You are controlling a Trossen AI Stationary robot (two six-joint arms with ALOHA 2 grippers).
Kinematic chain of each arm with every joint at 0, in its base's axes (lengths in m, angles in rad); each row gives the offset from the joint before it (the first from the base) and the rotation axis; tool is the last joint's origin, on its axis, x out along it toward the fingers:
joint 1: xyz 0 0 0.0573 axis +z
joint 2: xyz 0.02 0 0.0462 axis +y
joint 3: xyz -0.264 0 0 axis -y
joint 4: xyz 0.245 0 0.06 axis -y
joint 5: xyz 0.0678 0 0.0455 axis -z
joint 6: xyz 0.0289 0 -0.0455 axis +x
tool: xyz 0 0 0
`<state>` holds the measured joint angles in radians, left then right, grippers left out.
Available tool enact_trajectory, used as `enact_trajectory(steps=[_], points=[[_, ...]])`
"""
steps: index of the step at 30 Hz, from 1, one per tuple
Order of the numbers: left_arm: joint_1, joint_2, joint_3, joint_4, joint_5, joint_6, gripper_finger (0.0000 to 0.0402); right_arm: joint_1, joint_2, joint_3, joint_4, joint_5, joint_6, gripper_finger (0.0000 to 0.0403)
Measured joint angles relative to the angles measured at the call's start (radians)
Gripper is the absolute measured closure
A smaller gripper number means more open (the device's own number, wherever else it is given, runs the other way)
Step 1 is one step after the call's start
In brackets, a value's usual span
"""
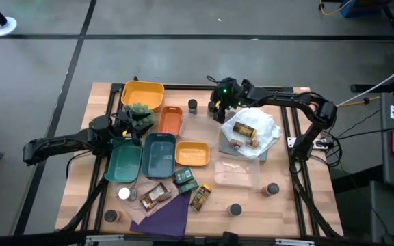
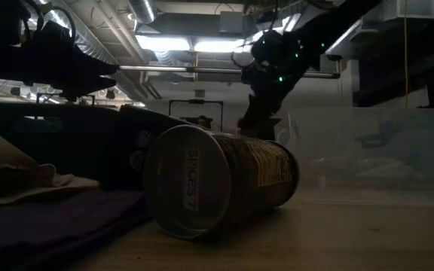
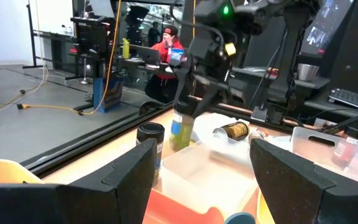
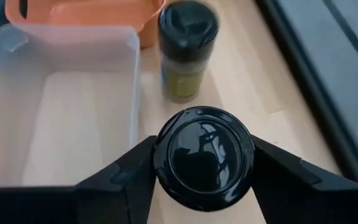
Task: Sort spices by type
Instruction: Put the top right black seasoning bottle into the top transparent bin
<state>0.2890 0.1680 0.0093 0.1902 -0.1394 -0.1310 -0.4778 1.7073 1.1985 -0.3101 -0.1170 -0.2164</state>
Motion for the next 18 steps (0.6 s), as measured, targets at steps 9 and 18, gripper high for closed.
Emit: enact_trajectory(steps=[9,18], points=[[0.000,0.000,0.000,-0.005,0.000,-0.017,0.0150,0.019,-0.013,0.215,-0.255,-0.006,0.010,0.0188],[0.000,0.000,0.000,-0.047,0.000,-0.082,0.0150,0.148,-0.013,0.291,-0.354,-0.007,0.057,0.0194]])
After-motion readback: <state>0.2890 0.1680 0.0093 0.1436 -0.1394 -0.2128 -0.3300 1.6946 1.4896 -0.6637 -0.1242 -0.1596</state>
